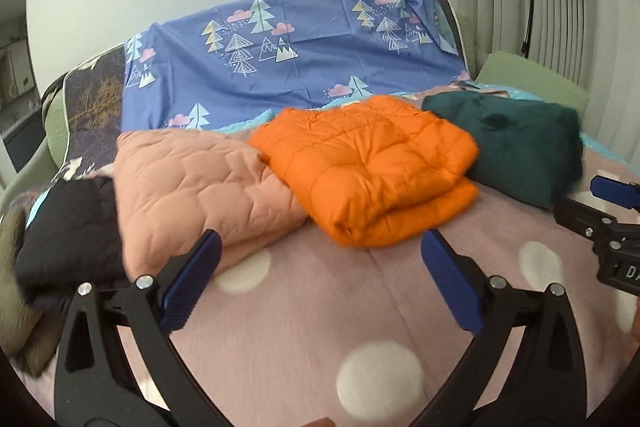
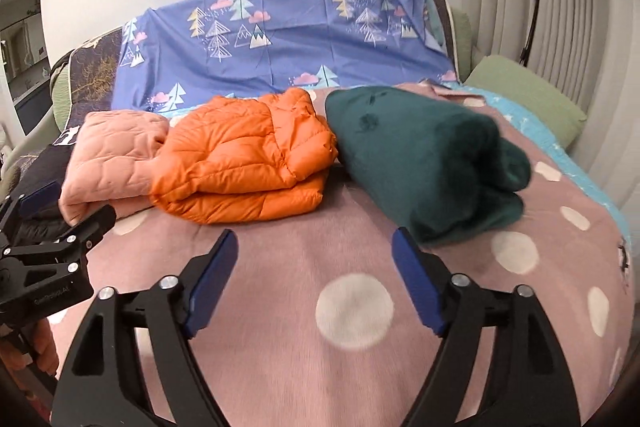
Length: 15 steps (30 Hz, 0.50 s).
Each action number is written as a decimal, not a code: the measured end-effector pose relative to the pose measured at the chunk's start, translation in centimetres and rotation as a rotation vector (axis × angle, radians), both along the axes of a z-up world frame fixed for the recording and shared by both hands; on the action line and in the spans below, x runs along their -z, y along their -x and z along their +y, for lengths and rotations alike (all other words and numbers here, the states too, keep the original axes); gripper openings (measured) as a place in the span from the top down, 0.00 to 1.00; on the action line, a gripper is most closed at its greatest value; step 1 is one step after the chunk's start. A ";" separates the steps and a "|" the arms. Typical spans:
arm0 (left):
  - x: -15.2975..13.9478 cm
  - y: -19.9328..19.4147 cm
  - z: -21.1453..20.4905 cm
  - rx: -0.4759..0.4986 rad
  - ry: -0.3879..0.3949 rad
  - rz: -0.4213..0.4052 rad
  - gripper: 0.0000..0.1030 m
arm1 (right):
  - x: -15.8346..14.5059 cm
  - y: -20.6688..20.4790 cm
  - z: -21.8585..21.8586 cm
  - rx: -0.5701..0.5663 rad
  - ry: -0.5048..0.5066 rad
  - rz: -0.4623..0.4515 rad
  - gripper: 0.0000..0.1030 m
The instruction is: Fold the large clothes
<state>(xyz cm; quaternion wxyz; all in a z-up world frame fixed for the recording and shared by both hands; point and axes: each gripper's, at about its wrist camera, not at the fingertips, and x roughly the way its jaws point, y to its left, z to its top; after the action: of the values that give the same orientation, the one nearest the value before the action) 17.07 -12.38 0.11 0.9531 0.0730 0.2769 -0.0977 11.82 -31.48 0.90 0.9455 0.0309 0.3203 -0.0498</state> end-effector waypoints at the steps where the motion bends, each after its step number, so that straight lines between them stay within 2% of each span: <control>1: -0.3 0.7 0.1 -0.010 -0.001 0.001 0.02 | -0.3 1.0 0.3 -0.005 0.004 -0.005 0.12; 6: -2.3 6.8 0.3 -0.021 0.000 -0.020 0.02 | -1.6 8.0 0.3 -0.021 -0.024 -0.107 0.03; 15: -3.6 14.1 1.3 -0.041 0.035 -0.027 0.02 | -2.7 13.5 -0.3 0.032 -0.022 -0.131 0.01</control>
<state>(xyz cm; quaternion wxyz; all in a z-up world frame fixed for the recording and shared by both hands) 2.96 -11.12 3.72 0.9597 0.0518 0.2639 -0.0820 -1.72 -31.76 3.61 0.9631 0.0495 0.2577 -0.0590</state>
